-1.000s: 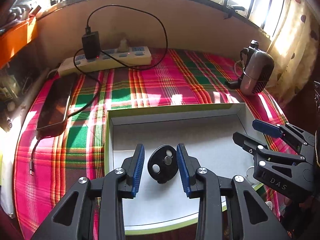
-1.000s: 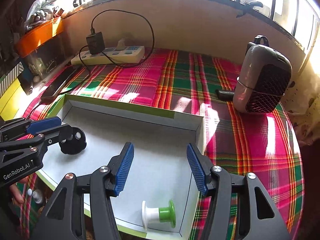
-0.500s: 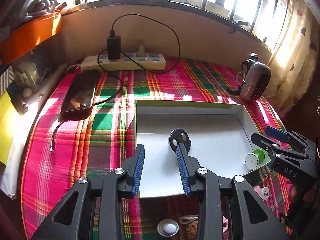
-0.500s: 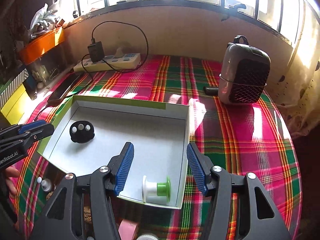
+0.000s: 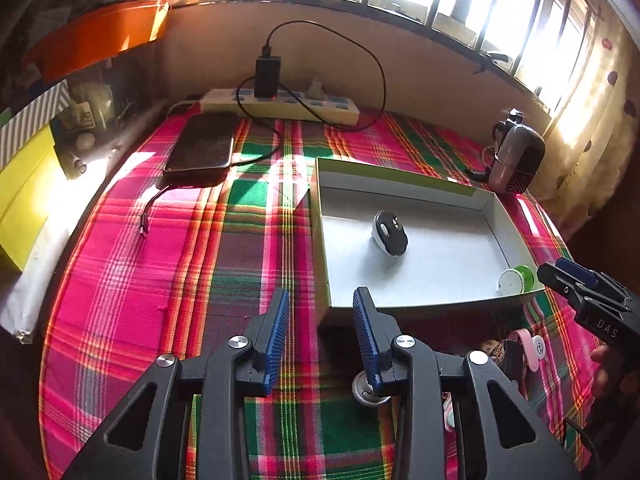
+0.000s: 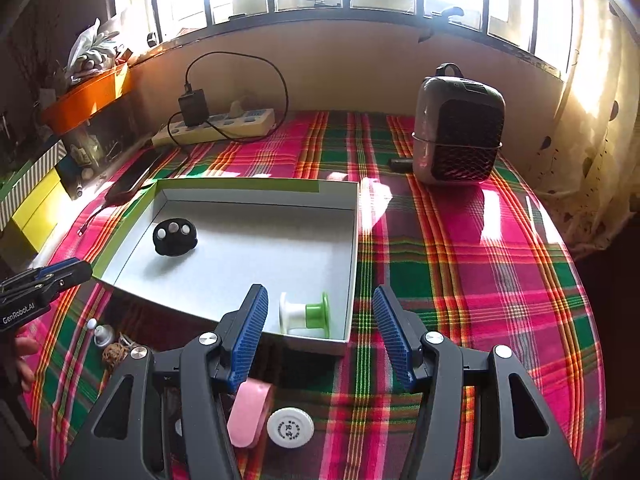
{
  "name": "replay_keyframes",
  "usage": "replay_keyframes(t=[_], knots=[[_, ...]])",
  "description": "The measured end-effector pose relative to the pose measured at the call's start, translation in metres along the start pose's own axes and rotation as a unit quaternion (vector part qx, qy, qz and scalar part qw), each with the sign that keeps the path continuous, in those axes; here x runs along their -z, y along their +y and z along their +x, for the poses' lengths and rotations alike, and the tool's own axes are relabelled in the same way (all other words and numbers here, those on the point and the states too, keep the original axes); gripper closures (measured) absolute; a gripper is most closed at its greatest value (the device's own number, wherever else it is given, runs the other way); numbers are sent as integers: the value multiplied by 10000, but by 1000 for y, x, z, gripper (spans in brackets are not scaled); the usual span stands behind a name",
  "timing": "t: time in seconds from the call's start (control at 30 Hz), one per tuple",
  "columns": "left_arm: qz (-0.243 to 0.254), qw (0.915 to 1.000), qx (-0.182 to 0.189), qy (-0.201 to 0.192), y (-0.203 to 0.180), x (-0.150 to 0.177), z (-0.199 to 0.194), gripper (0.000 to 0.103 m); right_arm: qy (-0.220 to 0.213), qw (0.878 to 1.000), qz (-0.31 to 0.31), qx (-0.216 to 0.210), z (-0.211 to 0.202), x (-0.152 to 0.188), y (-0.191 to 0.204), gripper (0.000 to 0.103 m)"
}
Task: Organize objects
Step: 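Withdraw the right gripper from the box while left grasps the white knob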
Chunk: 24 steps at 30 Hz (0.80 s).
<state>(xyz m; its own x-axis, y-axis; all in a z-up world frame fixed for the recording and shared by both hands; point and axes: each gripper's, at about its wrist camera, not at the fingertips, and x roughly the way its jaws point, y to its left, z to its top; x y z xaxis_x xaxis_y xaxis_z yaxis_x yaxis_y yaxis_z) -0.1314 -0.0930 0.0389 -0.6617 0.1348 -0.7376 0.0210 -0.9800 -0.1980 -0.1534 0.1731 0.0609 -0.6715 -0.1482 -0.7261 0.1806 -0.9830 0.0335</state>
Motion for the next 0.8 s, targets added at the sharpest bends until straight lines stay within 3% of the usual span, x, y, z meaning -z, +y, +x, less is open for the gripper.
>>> replay_keyframes(t=[0.3,0.8], knots=[[109,9991,400,42,-1,22,-10,71,43,9998,156,-77,-13,25,-6,47],[102,9987,484,120,-2,44,-16,71,250,9990,305,-222,-23,61,-20,47]])
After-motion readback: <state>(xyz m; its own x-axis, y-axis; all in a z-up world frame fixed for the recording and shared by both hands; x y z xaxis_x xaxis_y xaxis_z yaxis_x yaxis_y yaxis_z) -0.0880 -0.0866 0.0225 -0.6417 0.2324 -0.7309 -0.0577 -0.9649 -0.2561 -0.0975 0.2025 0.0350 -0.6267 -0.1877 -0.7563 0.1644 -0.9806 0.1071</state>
